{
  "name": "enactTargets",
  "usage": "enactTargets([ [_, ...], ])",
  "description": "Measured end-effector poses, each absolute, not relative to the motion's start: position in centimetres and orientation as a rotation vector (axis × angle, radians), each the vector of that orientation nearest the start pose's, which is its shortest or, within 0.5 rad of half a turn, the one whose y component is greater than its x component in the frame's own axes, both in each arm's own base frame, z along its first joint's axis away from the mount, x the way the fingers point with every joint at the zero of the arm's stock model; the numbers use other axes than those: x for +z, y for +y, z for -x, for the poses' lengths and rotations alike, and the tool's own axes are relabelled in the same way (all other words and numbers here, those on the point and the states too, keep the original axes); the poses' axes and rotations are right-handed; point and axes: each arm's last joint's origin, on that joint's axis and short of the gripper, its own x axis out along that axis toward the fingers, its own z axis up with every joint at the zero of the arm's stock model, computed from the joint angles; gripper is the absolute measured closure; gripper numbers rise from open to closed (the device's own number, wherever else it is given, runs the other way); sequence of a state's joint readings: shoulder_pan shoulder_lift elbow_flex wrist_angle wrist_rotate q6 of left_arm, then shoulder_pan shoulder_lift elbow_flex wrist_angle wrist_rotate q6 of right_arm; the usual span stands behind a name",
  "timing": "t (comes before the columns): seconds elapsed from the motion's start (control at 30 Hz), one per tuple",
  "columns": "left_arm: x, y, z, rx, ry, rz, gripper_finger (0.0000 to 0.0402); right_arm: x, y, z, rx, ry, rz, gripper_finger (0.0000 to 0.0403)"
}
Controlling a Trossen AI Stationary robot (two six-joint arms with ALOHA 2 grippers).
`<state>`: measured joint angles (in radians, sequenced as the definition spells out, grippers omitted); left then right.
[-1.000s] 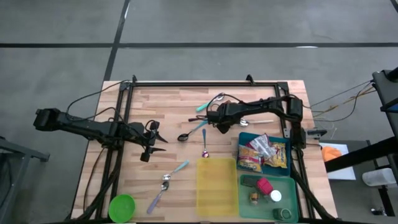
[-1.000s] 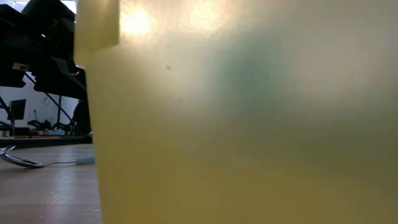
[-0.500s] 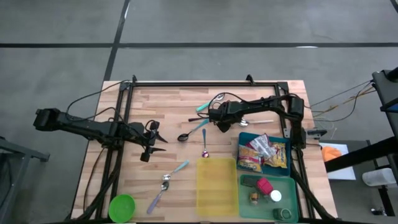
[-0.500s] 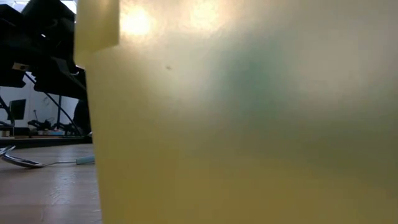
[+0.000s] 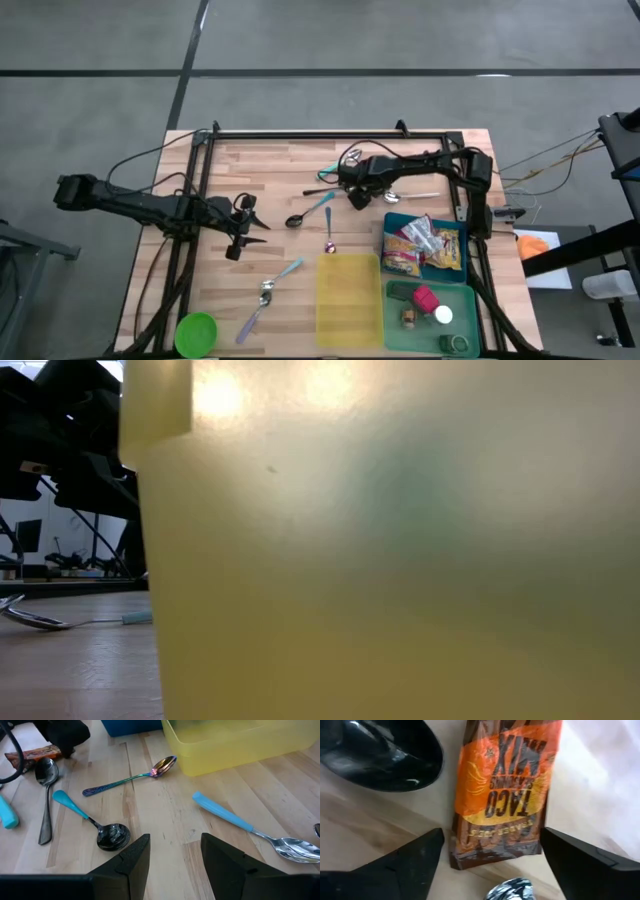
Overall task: Pick & Place Food Item
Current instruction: Put the orange seasoning pack into the green bin
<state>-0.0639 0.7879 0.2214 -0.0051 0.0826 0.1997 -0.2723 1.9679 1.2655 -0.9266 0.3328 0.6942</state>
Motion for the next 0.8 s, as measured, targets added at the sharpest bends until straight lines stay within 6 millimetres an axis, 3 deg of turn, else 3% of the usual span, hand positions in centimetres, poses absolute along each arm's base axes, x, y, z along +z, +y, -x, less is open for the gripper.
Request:
enactTargets([
  [0.33,15.8,-1.2,-15.4,-0.199,0.556,-0.189,0.0228,13.5,-10.4,-32.9,-0.907,1.381,-0.47,0.0166],
  [0.8,15.8,-1.2,-15.4,-0.199,0.556,-0.189,0.0228,12.8,-11.3,-32.4,-0.867,1.386,-0.524,0.0248],
])
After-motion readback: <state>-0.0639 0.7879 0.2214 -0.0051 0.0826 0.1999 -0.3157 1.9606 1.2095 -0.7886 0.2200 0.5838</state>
